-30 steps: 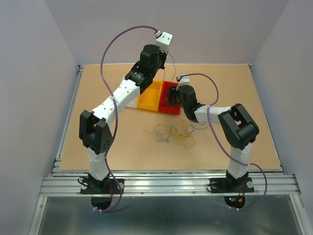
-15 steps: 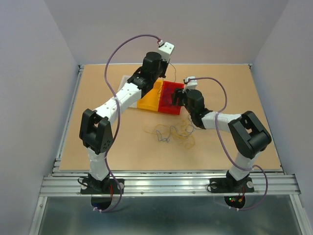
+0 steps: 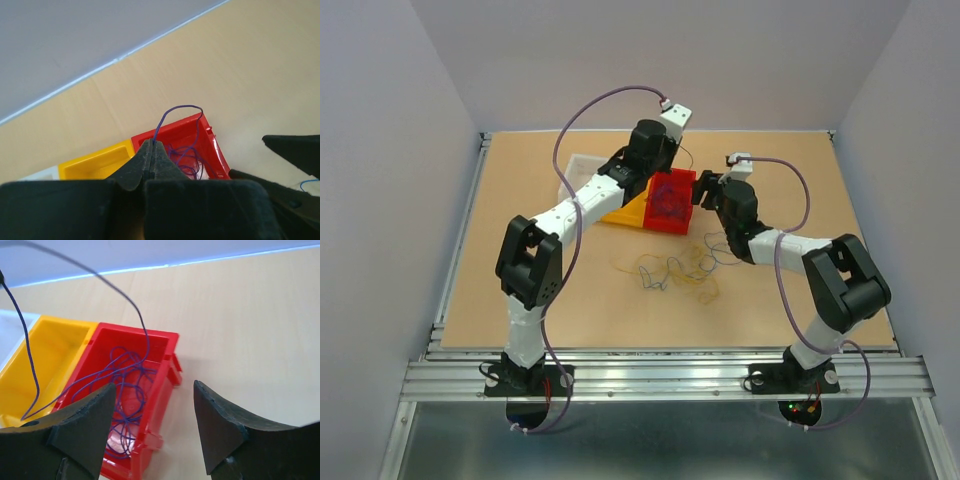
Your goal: Untangle the cables
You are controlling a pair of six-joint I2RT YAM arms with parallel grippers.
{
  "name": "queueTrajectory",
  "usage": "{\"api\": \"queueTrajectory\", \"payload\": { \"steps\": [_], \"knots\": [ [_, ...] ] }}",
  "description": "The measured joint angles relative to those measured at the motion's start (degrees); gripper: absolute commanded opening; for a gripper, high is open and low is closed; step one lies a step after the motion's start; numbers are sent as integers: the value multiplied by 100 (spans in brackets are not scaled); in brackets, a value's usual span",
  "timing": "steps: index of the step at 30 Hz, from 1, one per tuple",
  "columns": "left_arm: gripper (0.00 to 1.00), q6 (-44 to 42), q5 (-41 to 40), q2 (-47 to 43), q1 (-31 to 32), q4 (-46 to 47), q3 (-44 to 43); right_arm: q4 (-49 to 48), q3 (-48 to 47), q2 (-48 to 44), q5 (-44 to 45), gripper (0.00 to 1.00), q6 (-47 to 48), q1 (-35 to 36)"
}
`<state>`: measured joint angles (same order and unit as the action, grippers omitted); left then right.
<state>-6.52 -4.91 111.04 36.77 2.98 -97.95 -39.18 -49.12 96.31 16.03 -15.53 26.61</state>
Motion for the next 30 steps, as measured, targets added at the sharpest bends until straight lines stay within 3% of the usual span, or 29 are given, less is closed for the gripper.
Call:
{"api": "queueTrajectory", "payload": {
  "steps": [14, 25, 30],
  "knots": [
    [0, 26, -210, 1091, 87, -376, -81, -35, 431, -326, 87, 69, -575, -457],
    [0, -332, -435, 1845, 337, -1456, -1051, -39, 431, -328, -9, 68, -721, -490],
    [0, -415, -413, 2507, 472, -1950, -2079, -42, 431, -328, -22, 68, -743, -492]
  ]
}}
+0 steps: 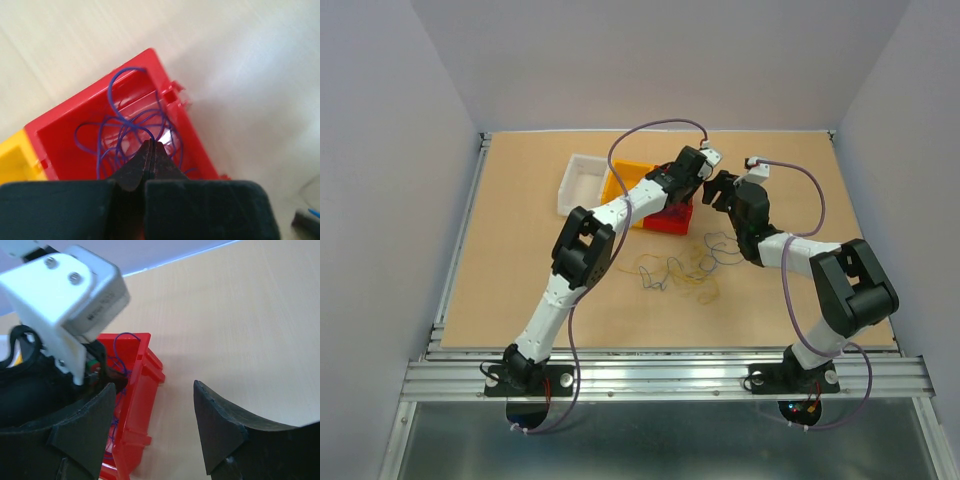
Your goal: Untangle the cables
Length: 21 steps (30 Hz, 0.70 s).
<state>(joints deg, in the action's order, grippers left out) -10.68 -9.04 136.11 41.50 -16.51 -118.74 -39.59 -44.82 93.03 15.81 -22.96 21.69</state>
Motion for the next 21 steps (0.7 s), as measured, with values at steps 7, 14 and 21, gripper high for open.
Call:
{"api": "queueTrajectory", "payload": {
  "steps": [7, 14, 21],
  "knots": [
    [0, 4, 57, 402, 2, -317, -166, -28, 234, -68, 155, 67, -199, -96],
    [15, 9, 98, 476, -28, -396, -166, -175, 1016, -901, 774, 67, -734, -503],
    [38, 2, 87, 472, -39, -415, -168, -293, 1285, -1248, 925, 67, -927, -673]
  ]
}}
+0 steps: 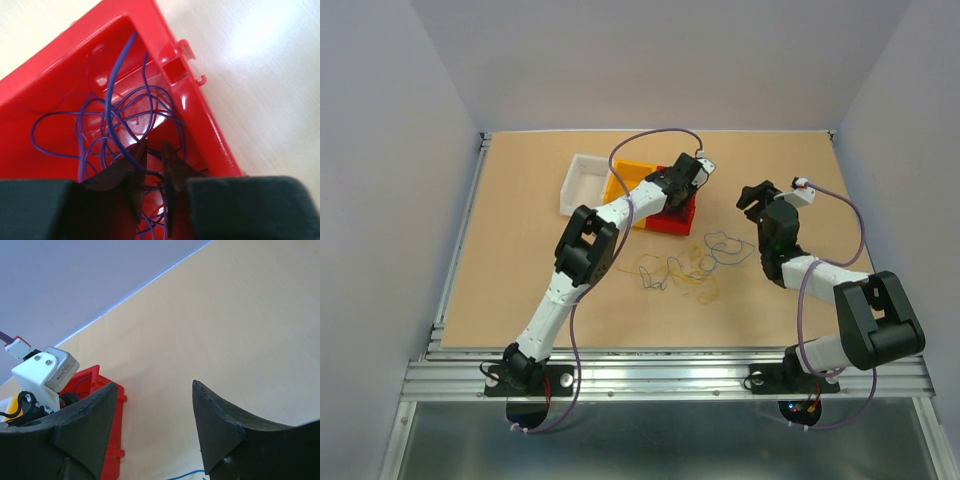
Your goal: Untangle the cables
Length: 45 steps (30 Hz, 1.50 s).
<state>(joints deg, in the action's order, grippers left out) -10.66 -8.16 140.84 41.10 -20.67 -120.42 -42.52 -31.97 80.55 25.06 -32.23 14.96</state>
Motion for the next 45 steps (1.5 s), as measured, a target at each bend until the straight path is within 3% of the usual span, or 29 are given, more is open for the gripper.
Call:
{"api": "queueTrajectory", "payload": {
  "steps": [7, 21, 30, 39, 45],
  "knots": [
    [43, -4, -72, -249, 4, -155, -4, -39, -2, 15, -120, 67, -20, -2],
    [64, -151, -101, -2015, 2, -42, 553, 160, -129, 181, -1250, 71, 282, -33],
    [64, -251, 304, -2511, -168, 236, 1753, 186, -713, 706, -1950, 67, 417, -33],
    [65, -275, 811, -3449, -828, 529, 3342, 188, -1617, 1690, -3036, 61, 391, -24],
    [64, -302, 1016, -3945, -778, 903, 3731, 256, -2144, 2288, -3263, 58, 376, 98]
  ]
}}
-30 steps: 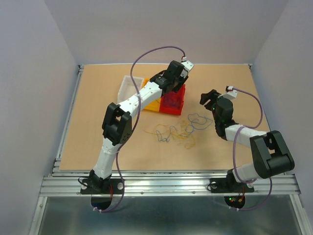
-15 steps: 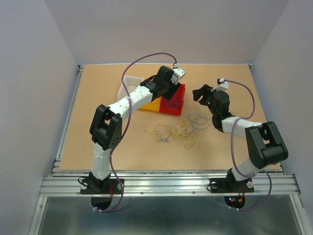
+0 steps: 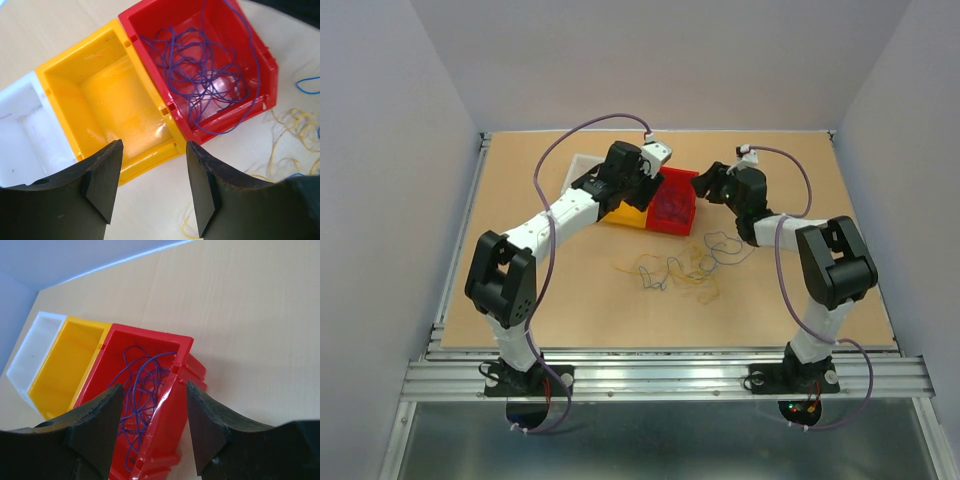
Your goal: Untangle the cables
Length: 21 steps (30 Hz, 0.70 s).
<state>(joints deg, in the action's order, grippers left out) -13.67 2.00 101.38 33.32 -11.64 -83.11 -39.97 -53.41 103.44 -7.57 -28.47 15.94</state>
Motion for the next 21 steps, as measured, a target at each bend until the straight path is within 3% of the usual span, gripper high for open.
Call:
{"api": "queueTrajectory", "payload": {
  "steps": [7, 15, 17, 21],
  "knots": [
    [64, -111, 505, -173, 50, 203, 221, 402, -619, 337, 210, 53, 138, 417],
    [63, -170, 599, -173, 98, 240, 221, 1014, -1097, 599, 1375, 47, 474, 826],
    [63, -175, 603, -173, 111, 243, 221, 1132, -1132, 656, 1613, 40, 553, 898],
    [62, -195, 608, -173, 125, 243, 221, 1307, -1137, 686, 1923, 8, 684, 975]
  ]
}}
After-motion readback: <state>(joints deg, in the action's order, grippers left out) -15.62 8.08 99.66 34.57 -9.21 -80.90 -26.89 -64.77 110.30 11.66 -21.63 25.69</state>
